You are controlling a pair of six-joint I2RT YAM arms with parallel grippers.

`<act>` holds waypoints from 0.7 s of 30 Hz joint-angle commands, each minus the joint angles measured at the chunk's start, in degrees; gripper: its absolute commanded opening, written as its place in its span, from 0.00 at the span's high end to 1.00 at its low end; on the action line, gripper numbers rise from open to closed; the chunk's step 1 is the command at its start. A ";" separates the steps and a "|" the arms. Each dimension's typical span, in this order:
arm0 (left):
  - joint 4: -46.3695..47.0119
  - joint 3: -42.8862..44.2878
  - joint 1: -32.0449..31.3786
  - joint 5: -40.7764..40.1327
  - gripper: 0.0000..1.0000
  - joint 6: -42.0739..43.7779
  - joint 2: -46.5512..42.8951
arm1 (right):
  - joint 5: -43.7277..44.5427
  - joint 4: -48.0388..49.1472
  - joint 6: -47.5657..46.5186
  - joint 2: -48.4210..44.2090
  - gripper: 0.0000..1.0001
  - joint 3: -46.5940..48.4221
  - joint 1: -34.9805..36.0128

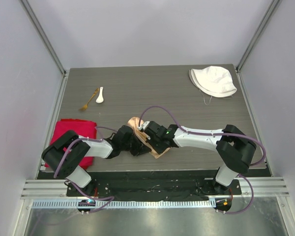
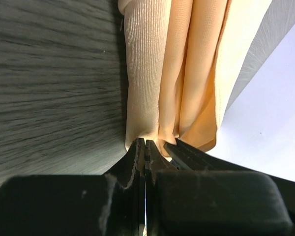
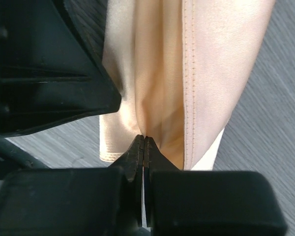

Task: Fold the napkin into a case and place the utensils inside
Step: Stuff the top corner of the smaller-rectangle-folded napkin into the folded napkin.

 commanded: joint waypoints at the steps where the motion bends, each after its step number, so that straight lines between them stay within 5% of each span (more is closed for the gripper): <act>1: -7.47 -0.08 -0.96 -4.12 1.00 1.40 2.10 | -4.89 1.64 2.42 -2.80 0.99 2.53 0.27; 9: -6.06 0.45 -1.66 -4.04 1.00 1.84 3.96 | -6.05 1.73 3.92 -3.51 0.97 2.62 0.36; 12: -6.23 0.37 -1.66 -4.21 1.00 2.10 3.25 | -2.80 -0.02 3.13 -2.81 0.84 3.76 0.36; 14: -6.76 0.45 -1.66 -4.22 1.00 2.19 2.90 | -1.83 -1.42 2.52 -2.63 0.59 4.46 0.45; 15: -6.76 0.45 -1.66 -4.30 1.00 2.19 2.55 | -0.96 -2.04 2.25 -2.72 0.54 5.08 0.36; 21: -7.11 0.80 -1.66 -4.13 1.00 3.07 1.67 | 1.06 -3.45 1.81 -4.57 0.52 5.43 0.45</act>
